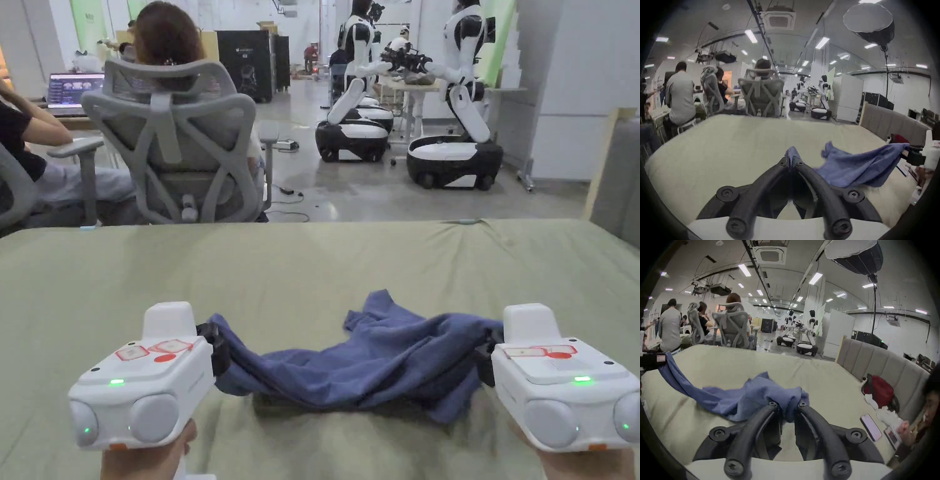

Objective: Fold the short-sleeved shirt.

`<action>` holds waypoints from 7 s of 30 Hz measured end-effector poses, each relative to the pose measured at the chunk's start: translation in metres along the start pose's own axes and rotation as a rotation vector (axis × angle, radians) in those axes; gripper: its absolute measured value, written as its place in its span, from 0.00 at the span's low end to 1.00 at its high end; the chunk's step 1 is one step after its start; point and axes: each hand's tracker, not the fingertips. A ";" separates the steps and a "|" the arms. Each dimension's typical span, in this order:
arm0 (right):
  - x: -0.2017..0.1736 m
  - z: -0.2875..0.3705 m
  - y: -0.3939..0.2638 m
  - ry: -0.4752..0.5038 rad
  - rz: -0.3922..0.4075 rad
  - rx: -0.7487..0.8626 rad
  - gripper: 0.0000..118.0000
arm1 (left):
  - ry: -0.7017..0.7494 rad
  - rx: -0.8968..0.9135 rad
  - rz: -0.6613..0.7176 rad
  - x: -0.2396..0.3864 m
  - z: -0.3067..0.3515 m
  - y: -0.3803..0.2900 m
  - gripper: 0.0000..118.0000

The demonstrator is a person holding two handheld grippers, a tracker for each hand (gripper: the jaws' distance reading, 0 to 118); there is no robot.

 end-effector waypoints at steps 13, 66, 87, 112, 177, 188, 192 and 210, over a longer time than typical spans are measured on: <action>-0.014 0.020 -0.093 -0.081 -0.003 -0.263 0.12 | 0.072 -0.261 -0.087 -0.008 0.027 -0.130 0.01; 0.023 -0.104 0.044 0.167 -0.062 -0.133 0.00 | 0.164 -0.327 0.056 -0.018 0.018 -0.131 0.03; 0.009 -0.304 0.010 0.216 0.016 -0.565 0.58 | 0.116 -0.343 0.045 0.007 -0.042 -0.084 0.03; 0.022 -0.127 0.207 0.164 0.089 0.027 0.02 | 0.082 0.063 -0.043 0.023 -0.065 0.165 0.03; 0.092 -0.006 0.123 -0.013 -0.051 0.156 0.02 | 0.103 0.065 -0.092 -0.033 -0.013 0.118 0.03; 0.060 0.044 -0.028 -0.015 -0.031 -0.022 0.02 | 0.126 -0.099 -0.038 -0.032 0.048 -0.004 0.03; 0.052 0.059 -0.061 -0.010 -0.038 -0.057 0.02 | 0.119 -0.128 -0.057 -0.031 0.064 -0.034 0.03; 0.057 0.058 -0.131 -0.039 0.000 -0.249 0.02 | 0.183 -0.238 -0.151 -0.034 0.072 -0.092 0.03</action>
